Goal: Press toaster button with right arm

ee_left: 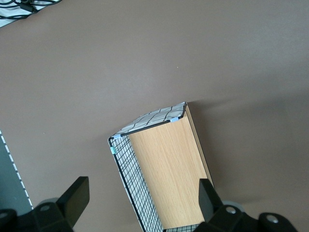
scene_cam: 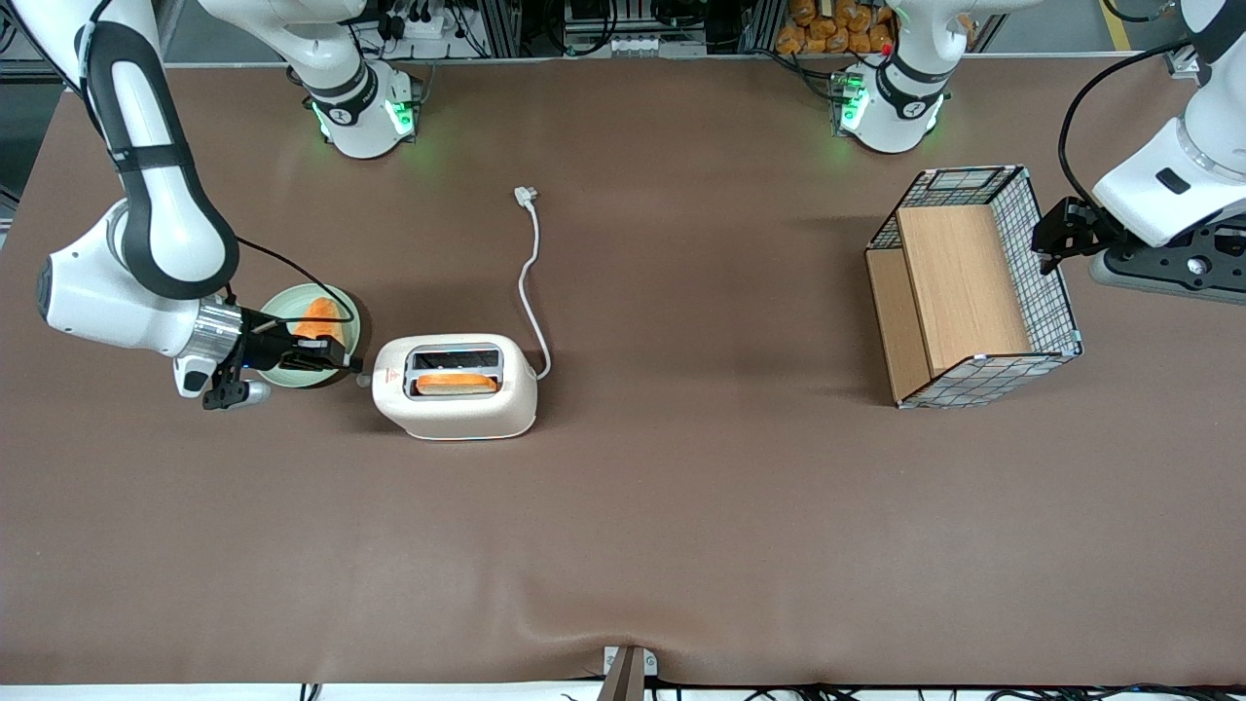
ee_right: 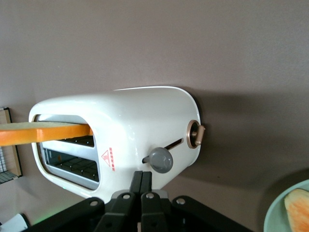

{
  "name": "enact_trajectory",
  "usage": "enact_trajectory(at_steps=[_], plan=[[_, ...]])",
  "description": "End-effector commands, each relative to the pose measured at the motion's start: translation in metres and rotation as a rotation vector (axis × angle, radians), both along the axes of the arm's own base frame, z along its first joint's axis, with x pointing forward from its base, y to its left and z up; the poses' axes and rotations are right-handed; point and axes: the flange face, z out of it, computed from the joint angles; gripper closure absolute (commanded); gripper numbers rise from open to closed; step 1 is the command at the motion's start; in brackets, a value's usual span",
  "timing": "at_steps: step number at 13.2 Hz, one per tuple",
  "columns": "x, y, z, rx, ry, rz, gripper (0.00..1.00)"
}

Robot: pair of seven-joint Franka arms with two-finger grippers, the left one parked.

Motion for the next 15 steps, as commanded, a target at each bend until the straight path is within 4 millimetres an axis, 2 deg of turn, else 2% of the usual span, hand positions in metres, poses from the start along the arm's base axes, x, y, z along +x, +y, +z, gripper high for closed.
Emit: enact_trajectory(at_steps=[1,7,15], plan=[[0.008,-0.001,-0.004,0.027,-0.032,-0.011,1.0],[0.013,0.001,-0.009,0.074,-0.025,-0.059,1.0],[0.012,-0.002,-0.028,0.074,0.006,-0.065,1.0]])
